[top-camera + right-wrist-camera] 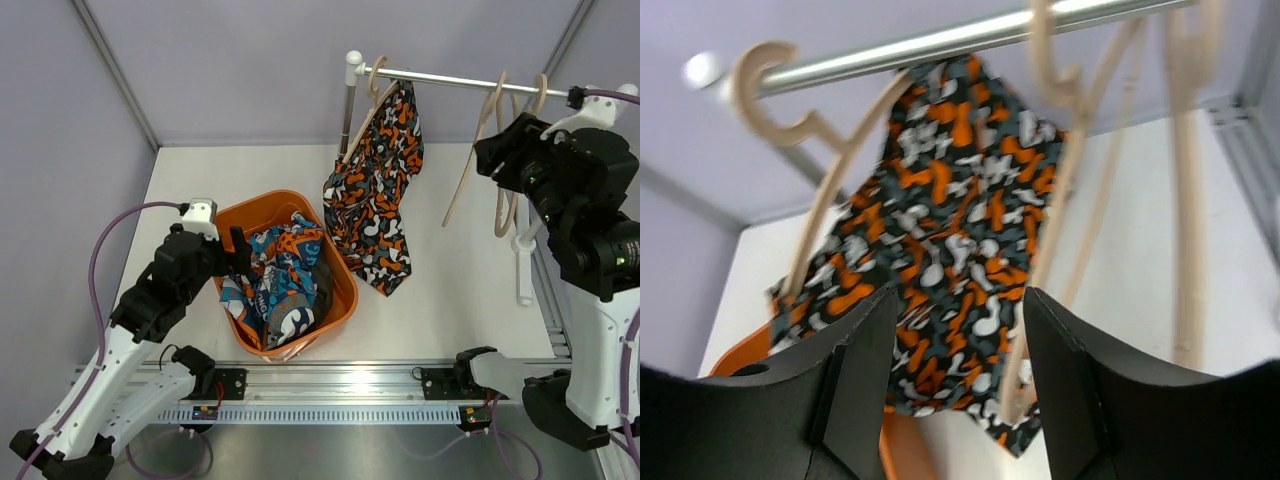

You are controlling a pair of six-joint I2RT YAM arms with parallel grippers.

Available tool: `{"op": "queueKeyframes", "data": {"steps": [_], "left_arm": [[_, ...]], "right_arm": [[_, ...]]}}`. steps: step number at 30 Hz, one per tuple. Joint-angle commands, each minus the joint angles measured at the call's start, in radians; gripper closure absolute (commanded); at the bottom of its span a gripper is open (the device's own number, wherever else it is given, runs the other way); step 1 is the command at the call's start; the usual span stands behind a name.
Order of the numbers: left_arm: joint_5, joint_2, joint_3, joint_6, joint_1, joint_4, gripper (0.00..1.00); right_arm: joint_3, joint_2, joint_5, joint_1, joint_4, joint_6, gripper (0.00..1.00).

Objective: Remove the shorts from the hanger

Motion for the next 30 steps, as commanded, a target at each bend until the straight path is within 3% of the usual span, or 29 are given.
{"op": "queueKeyframes", "data": {"steps": [1,6,10,21,30], "left_arm": [[0.014,0.001,-0.015,-0.002,-0.004,0.039,0.01],[0.008,0.002,-0.017,0.000,-0.004,0.032,0.01],[0.010,0.002,-0.017,0.001,-0.004,0.031,0.01],[-0.023,-0.131,-0.057,-0.009,-0.004,-0.043,0.01],[-0.010,-0.223,-0.076,-0.016,-0.004,-0.058,0.01]], "right_arm": [[0.041,0.112,0.047,0.157,0.005,0.015,0.39],[0.159,0.270,0.127,0.348,0.029,0.024,0.38],[0.231,0.382,0.189,0.390,0.107,0.026,0.38],[0.142,0.523,0.360,0.428,0.420,-0.025,0.33],[0.219,0.667,0.451,0.428,0.460,-0.042,0.31]]}}
